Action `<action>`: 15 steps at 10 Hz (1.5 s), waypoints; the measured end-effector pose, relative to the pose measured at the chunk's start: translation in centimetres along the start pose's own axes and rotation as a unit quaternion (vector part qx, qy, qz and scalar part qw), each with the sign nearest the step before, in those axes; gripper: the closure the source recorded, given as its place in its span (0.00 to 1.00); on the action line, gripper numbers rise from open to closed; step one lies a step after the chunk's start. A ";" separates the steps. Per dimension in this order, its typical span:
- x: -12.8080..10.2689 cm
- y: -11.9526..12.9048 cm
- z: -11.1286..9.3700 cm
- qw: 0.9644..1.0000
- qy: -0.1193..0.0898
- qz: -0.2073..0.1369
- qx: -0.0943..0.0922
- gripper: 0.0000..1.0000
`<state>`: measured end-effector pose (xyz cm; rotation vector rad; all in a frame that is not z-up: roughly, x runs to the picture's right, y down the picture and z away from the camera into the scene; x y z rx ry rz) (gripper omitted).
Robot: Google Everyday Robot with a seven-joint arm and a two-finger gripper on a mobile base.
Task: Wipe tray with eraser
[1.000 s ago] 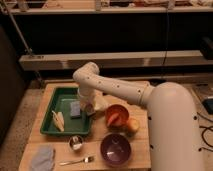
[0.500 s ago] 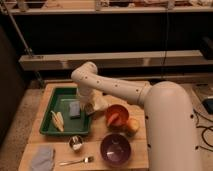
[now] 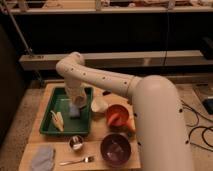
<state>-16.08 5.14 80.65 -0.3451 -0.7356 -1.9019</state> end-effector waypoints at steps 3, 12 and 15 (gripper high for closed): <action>-0.8 1.6 2.9 1.000 0.003 0.011 0.009 1.00; 0.5 2.0 3.4 0.998 0.012 0.060 0.002 1.00; 0.2 2.3 5.7 0.997 -0.003 0.073 0.009 1.00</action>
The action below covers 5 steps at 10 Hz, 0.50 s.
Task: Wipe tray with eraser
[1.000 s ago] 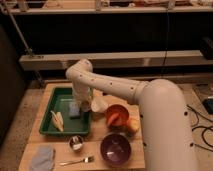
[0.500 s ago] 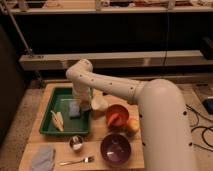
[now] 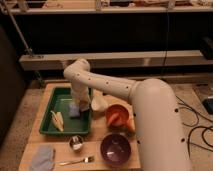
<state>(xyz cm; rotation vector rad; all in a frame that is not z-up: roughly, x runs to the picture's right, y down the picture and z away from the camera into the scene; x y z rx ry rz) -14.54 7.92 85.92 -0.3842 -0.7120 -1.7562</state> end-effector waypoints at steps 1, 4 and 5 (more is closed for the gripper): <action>0.0 0.1 0.4 1.000 -0.001 0.002 0.003 1.00; 0.2 0.4 0.9 1.000 0.006 0.007 0.021 1.00; 0.1 0.7 1.4 1.000 0.004 0.007 0.017 1.00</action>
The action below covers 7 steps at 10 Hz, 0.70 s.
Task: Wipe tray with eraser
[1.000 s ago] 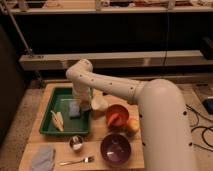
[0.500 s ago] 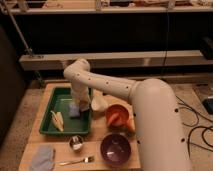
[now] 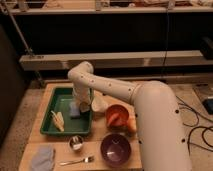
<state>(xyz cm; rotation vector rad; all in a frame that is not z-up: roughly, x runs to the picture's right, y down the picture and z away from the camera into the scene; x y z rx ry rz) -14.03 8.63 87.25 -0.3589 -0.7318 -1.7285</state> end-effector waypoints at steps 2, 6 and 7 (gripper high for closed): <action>-0.1 0.5 0.7 1.000 -0.004 0.005 -0.007 1.00; 0.0 1.2 1.5 0.999 -0.012 0.016 -0.027 1.00; 0.1 1.3 1.9 0.999 -0.014 0.017 -0.031 1.00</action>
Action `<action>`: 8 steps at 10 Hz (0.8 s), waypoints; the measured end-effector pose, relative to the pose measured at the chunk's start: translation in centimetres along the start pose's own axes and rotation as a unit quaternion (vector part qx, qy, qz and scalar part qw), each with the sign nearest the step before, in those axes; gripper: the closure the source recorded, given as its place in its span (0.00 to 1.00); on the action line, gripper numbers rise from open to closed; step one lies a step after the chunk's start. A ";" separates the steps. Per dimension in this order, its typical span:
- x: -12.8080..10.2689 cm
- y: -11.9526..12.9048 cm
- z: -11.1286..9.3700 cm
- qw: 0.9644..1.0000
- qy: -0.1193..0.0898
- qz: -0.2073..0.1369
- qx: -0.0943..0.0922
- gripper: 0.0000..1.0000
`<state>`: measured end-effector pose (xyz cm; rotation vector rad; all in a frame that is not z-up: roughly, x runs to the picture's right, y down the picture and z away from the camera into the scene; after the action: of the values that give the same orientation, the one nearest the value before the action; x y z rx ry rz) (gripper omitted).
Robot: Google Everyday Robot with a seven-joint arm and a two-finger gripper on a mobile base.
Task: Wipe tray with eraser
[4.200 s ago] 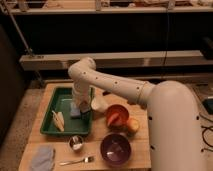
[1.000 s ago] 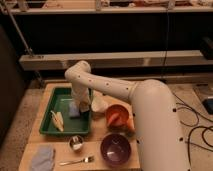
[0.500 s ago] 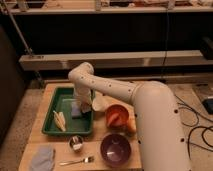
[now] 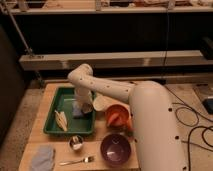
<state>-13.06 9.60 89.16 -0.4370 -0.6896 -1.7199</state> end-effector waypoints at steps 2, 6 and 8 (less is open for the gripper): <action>0.1 0.2 0.6 1.000 0.001 0.001 0.004 1.00; 1.0 -0.5 1.5 0.999 0.016 -0.016 0.044 1.00; 1.6 -1.8 1.2 0.997 0.025 -0.031 0.065 1.00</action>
<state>-15.28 9.44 90.68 -0.2851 -0.7805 -1.7272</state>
